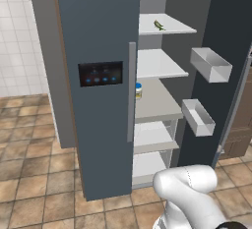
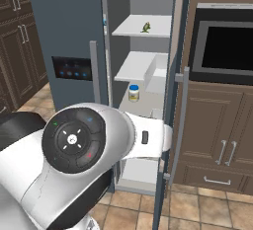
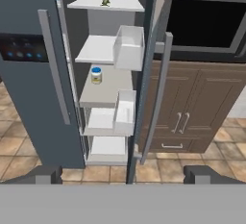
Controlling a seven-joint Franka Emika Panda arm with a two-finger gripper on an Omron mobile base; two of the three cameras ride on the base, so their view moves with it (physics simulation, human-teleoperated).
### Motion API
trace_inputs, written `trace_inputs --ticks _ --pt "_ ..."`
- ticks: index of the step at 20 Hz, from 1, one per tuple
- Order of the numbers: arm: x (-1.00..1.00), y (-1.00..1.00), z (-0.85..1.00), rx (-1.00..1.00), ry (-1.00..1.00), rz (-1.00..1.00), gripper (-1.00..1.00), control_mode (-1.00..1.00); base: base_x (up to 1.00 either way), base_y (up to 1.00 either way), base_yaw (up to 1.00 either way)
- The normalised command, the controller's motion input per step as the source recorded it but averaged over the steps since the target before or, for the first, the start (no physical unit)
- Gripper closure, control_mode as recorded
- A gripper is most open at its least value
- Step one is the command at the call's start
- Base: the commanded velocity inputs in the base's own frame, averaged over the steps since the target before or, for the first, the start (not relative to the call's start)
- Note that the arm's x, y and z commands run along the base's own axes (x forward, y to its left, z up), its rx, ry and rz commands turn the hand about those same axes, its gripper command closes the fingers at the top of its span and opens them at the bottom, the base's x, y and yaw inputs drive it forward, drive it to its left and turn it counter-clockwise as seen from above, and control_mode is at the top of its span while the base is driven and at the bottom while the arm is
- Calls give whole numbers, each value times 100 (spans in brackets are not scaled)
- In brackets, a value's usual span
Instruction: Pick up the frozen fish from the freezer, place it on any shelf in the fridge, and close the fridge and freezer doors when done.
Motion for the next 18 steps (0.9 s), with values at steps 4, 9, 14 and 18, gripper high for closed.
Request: trace_inputs --ticks 4,9,14,18 --pt "0 -20 0 0 0 0 -100 -100 0 0 0" --pt "8 -29 -3 1 0 1 -100 -100 0 0 0" --pt "2 -42 0 3 0 7 -100 -100 0 0 0" --pt "2 -42 0 3 0 8 -100 -100 0 0 0"
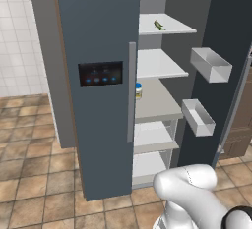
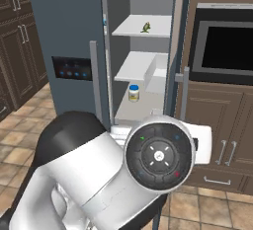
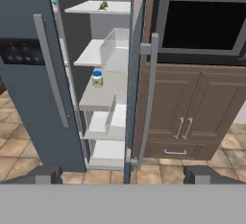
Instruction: Pick up the frozen fish from the freezer, place it on any shelf in the fridge, and close the fridge and freezer doors when done.
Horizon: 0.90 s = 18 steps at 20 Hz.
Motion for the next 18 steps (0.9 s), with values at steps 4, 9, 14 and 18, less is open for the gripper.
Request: trace_inputs --ticks 4,9,14,18 --pt "8 -41 0 2 0 10 -100 -100 0 0 0" --pt "18 -37 0 1 0 9 -100 -100 0 0 0" --pt "17 -27 0 0 0 8 -100 -100 0 0 0" --pt "2 -27 0 0 0 9 -100 -100 0 0 0"
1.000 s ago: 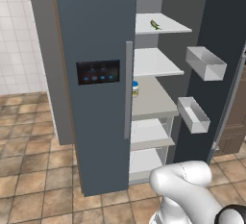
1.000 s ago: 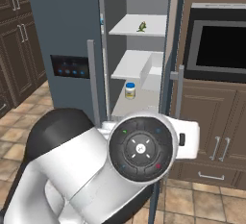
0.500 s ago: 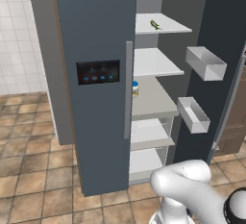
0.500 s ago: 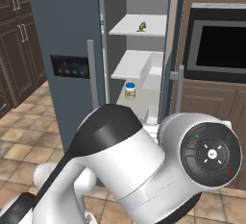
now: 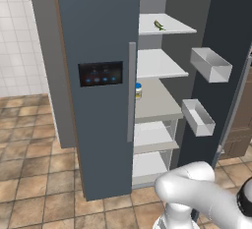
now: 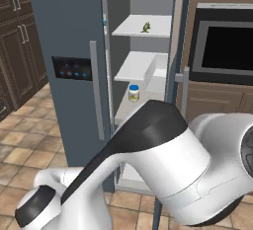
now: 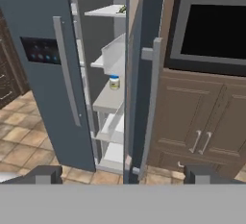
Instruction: Pick up the frozen fish from the freezer, place it on any shelf in the fridge, and close the fridge and freezer doors when done.
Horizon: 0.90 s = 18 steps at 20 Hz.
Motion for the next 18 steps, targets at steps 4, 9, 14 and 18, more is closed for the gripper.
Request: trace_inputs --ticks 4,9,14,18 --pt "12 -21 0 0 0 7 -100 -100 0 0 0" --pt "6 -17 0 0 0 8 -100 -100 0 0 0" --pt "18 -8 -6 0 0 6 -100 -100 0 0 0" --pt "29 0 -24 0 0 3 -100 -100 0 0 0"
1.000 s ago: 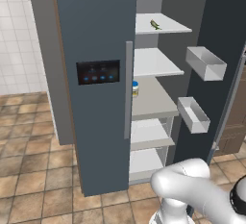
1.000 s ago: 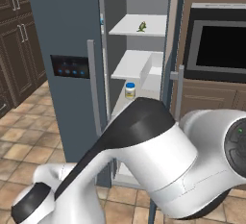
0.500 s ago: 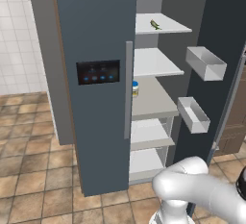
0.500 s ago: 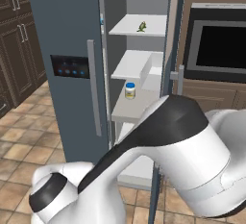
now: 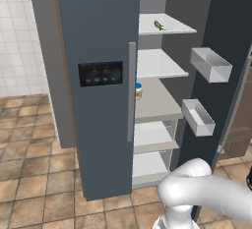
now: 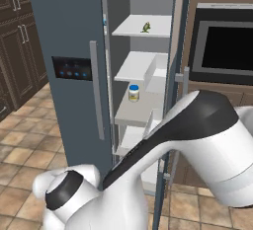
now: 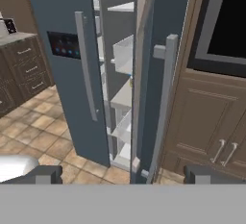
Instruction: Pick up the frozen fish from the freezer, place it on any shelf in the fridge, and close the fridge and freezer doors when done.
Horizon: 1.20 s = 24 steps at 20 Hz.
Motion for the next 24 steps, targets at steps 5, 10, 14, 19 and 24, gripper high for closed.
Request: trace_inputs --ticks 5,10,14,19,24 --pt "39 11 -72 4 -5 0 -100 -100 0 0 0" --pt "52 24 -62 7 -10 -1 -100 -100 0 0 0" --pt "62 14 -32 3 -4 -5 -100 -100 0 0 0" --pt "59 4 -23 0 -5 -8 -100 -100 0 0 0" --pt "35 -3 -23 1 -8 -5 -100 -100 0 0 0"
